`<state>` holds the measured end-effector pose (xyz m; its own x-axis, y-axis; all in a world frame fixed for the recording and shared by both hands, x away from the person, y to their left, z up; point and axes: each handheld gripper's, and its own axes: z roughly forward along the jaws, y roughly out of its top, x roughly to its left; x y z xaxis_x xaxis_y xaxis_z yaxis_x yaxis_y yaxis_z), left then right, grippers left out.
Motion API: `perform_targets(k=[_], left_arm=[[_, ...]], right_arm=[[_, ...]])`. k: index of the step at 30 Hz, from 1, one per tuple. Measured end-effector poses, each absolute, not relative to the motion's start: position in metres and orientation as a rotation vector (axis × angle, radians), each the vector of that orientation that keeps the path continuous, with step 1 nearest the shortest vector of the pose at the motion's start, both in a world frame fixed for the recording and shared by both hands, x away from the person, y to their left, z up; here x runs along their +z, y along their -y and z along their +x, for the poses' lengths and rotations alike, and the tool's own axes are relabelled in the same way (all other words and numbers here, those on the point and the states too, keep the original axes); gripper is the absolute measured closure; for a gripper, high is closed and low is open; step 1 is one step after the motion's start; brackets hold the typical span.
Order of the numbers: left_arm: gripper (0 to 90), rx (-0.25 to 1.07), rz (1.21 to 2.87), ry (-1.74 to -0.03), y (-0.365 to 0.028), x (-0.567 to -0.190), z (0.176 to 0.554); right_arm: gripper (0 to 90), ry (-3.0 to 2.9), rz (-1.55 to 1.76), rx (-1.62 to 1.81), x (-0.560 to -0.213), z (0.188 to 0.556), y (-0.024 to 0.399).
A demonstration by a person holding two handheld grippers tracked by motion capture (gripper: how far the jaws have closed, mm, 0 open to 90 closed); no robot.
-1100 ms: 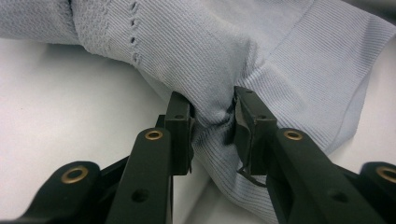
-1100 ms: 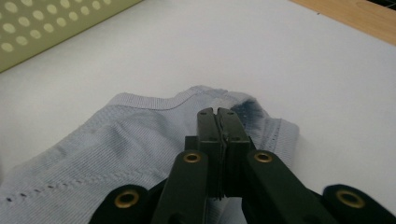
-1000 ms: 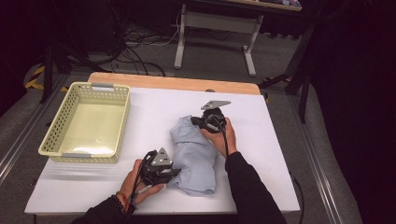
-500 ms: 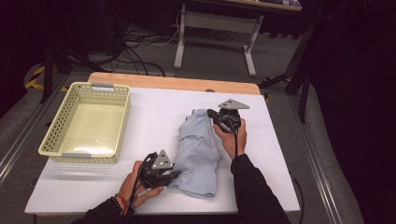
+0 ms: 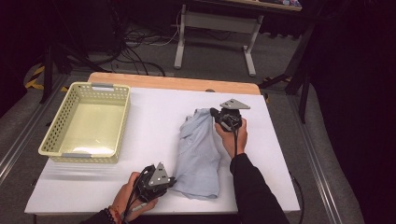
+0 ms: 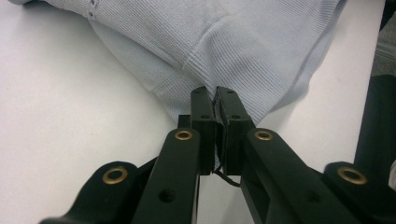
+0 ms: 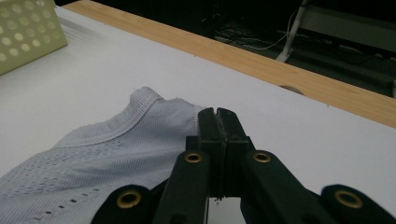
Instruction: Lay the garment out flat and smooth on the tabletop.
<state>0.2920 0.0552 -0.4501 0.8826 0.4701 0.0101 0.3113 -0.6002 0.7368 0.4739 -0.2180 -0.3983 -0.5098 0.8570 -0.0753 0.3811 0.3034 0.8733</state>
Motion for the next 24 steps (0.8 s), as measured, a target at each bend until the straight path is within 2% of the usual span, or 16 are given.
perform_targets(k=[12, 16, 19, 21, 23, 24], left_arm=[[87.6, 0.264, 2.261, -0.511, -0.053, -0.449, 0.284], [87.5, 0.261, 2.268, -0.511, -0.052, -0.451, 0.284], [87.4, 0.251, 2.266, -0.514, -0.053, -0.452, 0.286], [87.3, 0.251, 2.264, -0.515, -0.052, -0.453, 0.287], [87.3, 0.245, 2.261, -0.516, -0.052, -0.453, 0.287], [87.2, 0.243, 2.260, -0.516, -0.052, -0.453, 0.288]], right_arm=[[89.9, -2.064, 1.111, 1.099, -0.405, 0.474, 0.216], [87.1, -2.096, 1.082, 1.052, -0.410, 0.471, 0.213], [71.7, -2.076, 1.087, 1.123, -0.408, 0.470, 0.215], [66.5, -2.054, 1.081, 1.173, -0.405, 0.469, 0.215], [69.5, -2.066, 1.023, 1.228, -0.399, 0.467, 0.213], [73.9, -2.080, 0.983, 1.246, -0.397, 0.465, 0.210]])
